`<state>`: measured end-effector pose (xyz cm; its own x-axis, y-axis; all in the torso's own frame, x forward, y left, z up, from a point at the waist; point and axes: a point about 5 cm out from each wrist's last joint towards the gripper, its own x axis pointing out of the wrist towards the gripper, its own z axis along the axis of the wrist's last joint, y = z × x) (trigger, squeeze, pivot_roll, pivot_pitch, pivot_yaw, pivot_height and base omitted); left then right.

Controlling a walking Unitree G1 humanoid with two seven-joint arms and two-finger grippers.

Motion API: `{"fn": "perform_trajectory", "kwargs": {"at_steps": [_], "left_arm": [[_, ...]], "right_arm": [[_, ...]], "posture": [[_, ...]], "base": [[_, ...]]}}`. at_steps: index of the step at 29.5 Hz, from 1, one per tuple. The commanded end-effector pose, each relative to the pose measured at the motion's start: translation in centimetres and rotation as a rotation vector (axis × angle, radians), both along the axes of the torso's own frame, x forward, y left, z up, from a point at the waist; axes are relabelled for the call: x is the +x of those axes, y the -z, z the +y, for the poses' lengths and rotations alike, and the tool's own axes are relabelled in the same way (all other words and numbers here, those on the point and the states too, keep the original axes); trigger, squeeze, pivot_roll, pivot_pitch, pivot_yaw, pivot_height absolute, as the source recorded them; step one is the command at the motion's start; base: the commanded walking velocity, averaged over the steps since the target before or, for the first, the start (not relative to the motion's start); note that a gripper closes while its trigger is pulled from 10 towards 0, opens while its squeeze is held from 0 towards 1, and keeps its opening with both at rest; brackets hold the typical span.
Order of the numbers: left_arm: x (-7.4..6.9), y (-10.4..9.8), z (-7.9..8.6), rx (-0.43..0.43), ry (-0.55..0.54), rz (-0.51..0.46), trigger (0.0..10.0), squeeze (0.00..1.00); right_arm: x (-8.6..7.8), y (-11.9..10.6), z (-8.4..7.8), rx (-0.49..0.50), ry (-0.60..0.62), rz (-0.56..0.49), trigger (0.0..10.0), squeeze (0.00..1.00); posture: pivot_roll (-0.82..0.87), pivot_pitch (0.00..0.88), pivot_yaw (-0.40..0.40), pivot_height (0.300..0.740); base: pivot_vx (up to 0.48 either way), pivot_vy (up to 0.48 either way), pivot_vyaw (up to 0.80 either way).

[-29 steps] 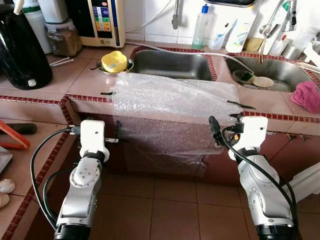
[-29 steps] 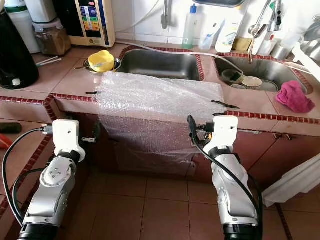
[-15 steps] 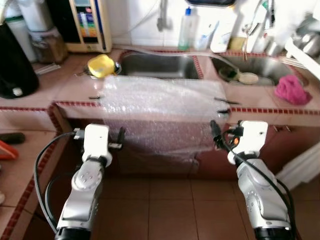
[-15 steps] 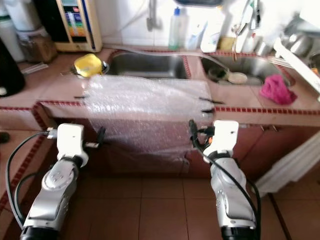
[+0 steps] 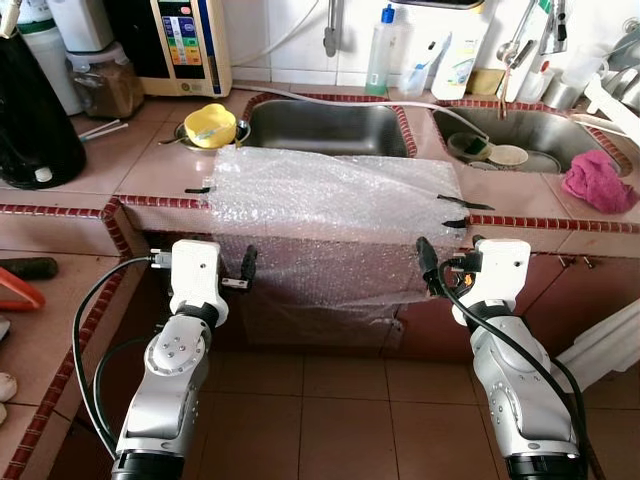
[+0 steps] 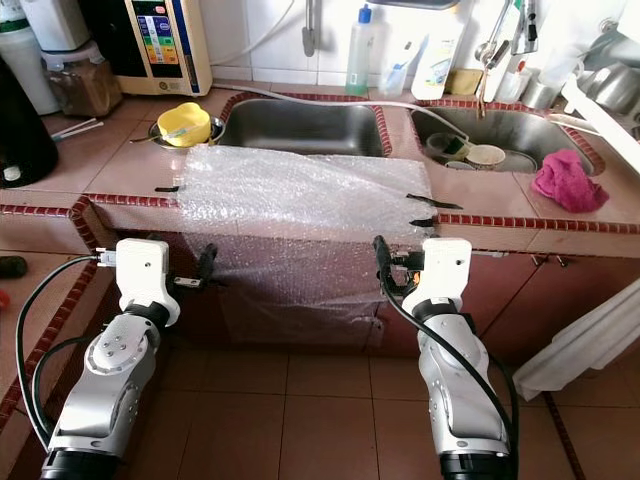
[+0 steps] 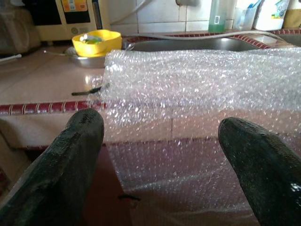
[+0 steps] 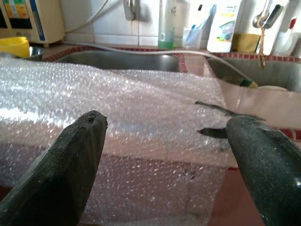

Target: Kitchen organization

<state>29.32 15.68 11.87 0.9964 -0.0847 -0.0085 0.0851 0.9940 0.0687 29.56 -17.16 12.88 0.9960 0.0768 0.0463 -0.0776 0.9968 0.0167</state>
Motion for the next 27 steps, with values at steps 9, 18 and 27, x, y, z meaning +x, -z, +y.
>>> {"fn": "perform_trajectory", "kwargs": {"at_steps": [9, 18, 27], "left_arm": [[0.0, -0.3, -0.2, -0.012, 0.013, 0.002, 10.0, 0.0], [0.0, 0.0, 0.0, -0.01, 0.005, 0.012, 10.0, 0.0], [0.1, 0.0, -0.2, -0.008, 0.012, 0.013, 10.0, 0.0]], "right_arm": [[0.0, -0.6, 0.3, -0.023, -0.031, -0.035, 10.0, 0.0], [0.1, -0.6, 0.7, -0.054, -0.056, -0.041, 10.0, 0.0], [0.3, -0.8, 1.0, -0.074, -0.075, -0.058, 10.0, 0.0]], "posture": [[0.02, 0.0, -0.003, 0.74], [0.02, 0.0, -0.01, 0.74], [0.01, 0.0, -0.005, 0.74]], "base": [[0.311, 0.0, 0.0], [0.345, 0.0, 0.0], [0.372, 0.0, 0.0]]}}
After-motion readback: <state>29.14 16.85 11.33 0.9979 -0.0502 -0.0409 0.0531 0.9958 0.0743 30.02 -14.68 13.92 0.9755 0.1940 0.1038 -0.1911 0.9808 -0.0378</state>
